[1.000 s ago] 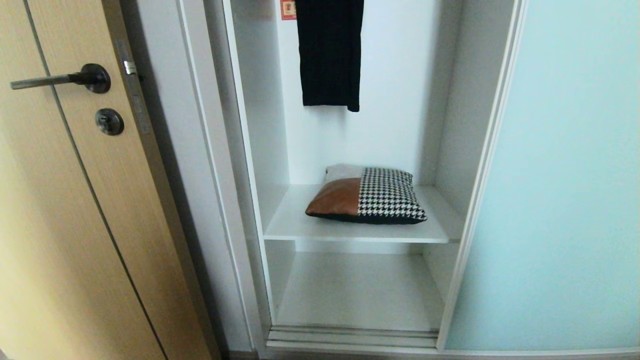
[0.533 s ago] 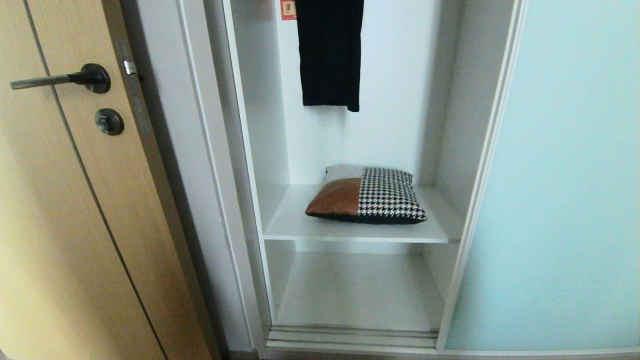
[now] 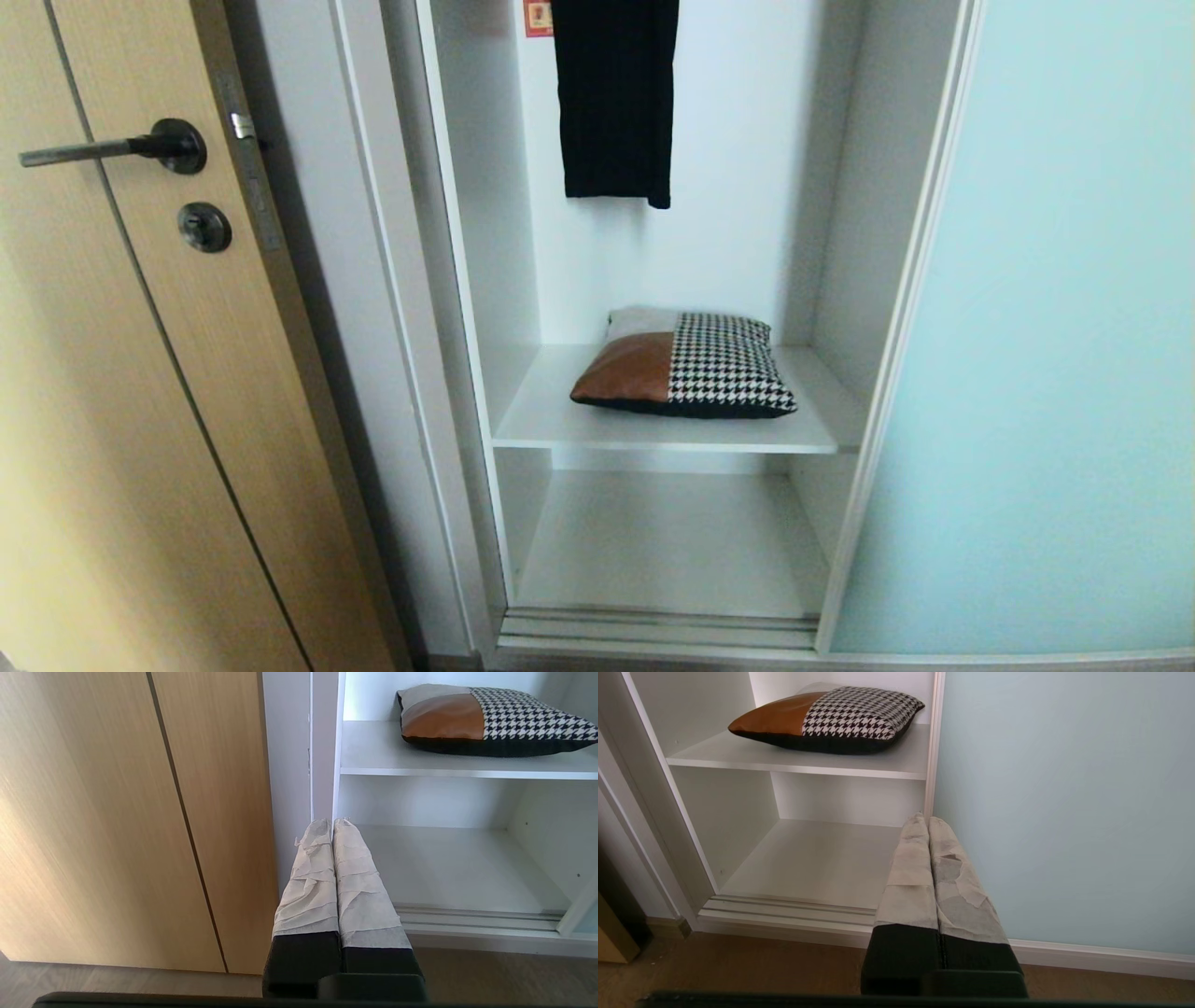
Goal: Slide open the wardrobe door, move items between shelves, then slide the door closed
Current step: Open the door
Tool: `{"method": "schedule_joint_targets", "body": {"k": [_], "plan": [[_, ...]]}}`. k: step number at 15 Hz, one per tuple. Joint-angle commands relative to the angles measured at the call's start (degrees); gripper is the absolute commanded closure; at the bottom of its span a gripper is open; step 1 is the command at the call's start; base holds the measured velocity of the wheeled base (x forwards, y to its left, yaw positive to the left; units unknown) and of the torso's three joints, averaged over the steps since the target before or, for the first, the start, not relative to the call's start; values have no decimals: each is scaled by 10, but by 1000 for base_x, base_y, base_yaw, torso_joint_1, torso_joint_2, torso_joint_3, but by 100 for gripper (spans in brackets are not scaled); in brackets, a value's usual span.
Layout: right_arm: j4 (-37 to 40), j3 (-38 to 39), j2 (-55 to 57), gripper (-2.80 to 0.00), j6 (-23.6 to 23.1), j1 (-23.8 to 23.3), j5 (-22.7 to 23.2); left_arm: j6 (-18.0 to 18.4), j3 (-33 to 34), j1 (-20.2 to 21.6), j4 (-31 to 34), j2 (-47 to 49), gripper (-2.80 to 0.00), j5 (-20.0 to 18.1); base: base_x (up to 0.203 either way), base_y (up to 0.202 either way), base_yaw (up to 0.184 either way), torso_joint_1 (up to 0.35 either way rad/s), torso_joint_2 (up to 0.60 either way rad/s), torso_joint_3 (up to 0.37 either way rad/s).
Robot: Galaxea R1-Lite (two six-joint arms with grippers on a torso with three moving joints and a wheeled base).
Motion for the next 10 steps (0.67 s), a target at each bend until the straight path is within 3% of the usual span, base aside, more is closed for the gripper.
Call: {"method": "schedule_joint_targets", "body": {"k": [1,4,10], "plan": [[-3,-7,-1,0,-4,0,-10,0,0,0,0,1,0,0,0,0,0,0,0,0],[30,-123,47,0,-2,0,-13,-1,0,0,0,2,0,0,0,0,0,0,0,0],[55,-405,358,0,52,6,46,0,0,0,0,2,0,0,0,0,0,0,0,0]]}}
